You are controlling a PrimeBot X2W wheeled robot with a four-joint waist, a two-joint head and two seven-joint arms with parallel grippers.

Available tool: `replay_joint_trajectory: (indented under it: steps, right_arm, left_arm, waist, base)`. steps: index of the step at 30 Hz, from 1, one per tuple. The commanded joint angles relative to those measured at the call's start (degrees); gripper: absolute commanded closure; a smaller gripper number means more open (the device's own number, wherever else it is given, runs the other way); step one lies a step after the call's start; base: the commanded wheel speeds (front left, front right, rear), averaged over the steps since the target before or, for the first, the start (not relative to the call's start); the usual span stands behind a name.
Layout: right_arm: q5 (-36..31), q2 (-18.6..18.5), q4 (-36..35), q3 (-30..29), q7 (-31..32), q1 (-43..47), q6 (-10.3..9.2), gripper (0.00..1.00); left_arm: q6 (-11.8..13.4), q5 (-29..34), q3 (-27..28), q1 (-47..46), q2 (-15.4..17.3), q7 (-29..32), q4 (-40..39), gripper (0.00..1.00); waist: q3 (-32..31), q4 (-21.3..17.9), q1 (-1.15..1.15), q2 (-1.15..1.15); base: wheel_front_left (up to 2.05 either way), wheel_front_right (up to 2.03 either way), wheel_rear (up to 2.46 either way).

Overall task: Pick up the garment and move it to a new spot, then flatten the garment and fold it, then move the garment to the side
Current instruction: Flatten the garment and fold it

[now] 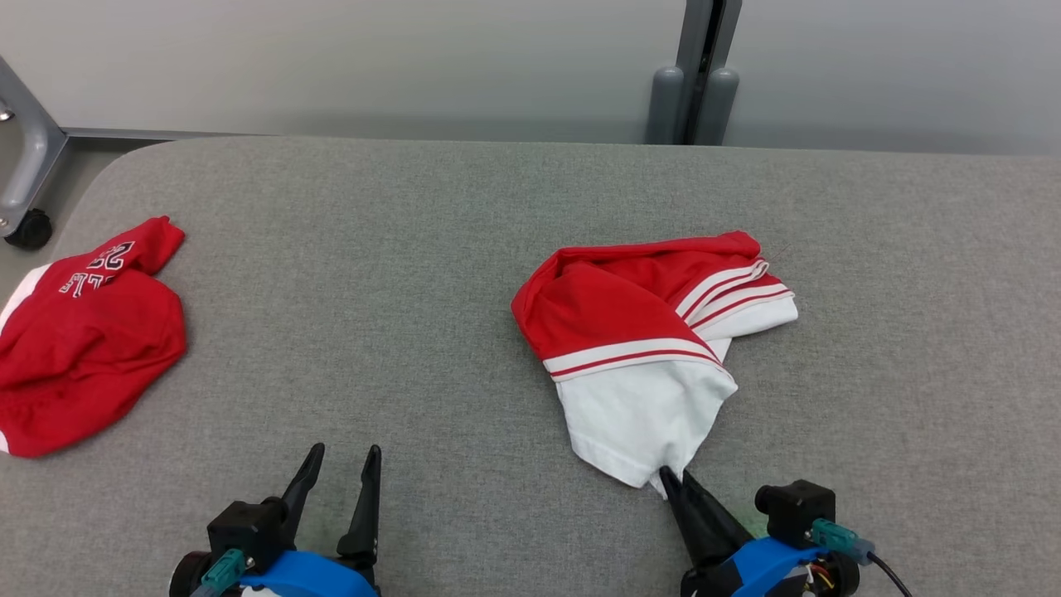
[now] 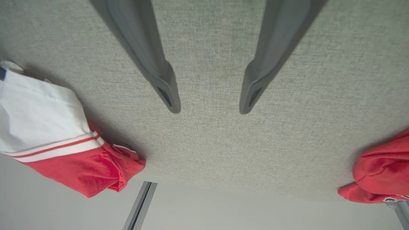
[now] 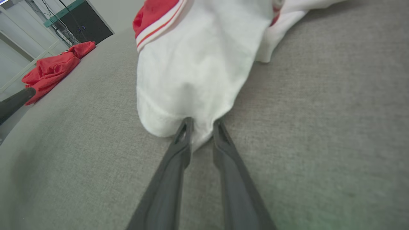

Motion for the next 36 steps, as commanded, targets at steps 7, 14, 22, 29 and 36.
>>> replay_joint_trajectory:
  steps: [7,14,22,29,36]
  right_arm:
    - [-1.4,-0.1,-4.8,-2.9,0.0,0.4,0.01,1.00]
    - [-4.5,-0.1,-20.2,-14.3,0.0,-1.5,0.02,1.00]
    - [-9.6,-2.4,-33.7,-26.6,0.0,-11.8,0.01,1.00]
    - [-10.3,-7.6,-32.8,-26.5,0.0,-20.5,0.01,1.00]
    - [-8.7,-7.5,-27.1,-18.6,0.0,-23.1,0.01,1.00]
  left_arm:
    - [-0.1,-0.4,0.3,-0.9,0.2,-0.2,0.5,0.00]
    - [-0.1,-0.3,1.6,1.2,-0.7,-0.2,1.6,0.00]
    - [-0.1,0.3,2.0,3.1,-2.1,-0.2,2.6,0.00]
    - [-0.1,0.5,2.2,4.5,-3.0,-0.2,3.4,0.00]
    - [-0.1,0.5,1.9,4.8,-3.0,-0.2,3.7,0.00]
  waist:
    - [-0.2,-0.7,-0.01,0.00]
    - [-2.9,-2.8,-0.01,0.00]
    - [-6.5,-4.9,-0.01,0.00]
    - [-8.2,-5.0,-0.01,0.00]
    - [-8.4,-3.3,-0.01,0.00]
  base:
    - [0.00,0.00,0.00]
    - [0.00,0.00,0.00]
    - [0.00,0.00,0.00]
    - [0.00,0.00,0.00]
    - [0.00,0.00,0.00]
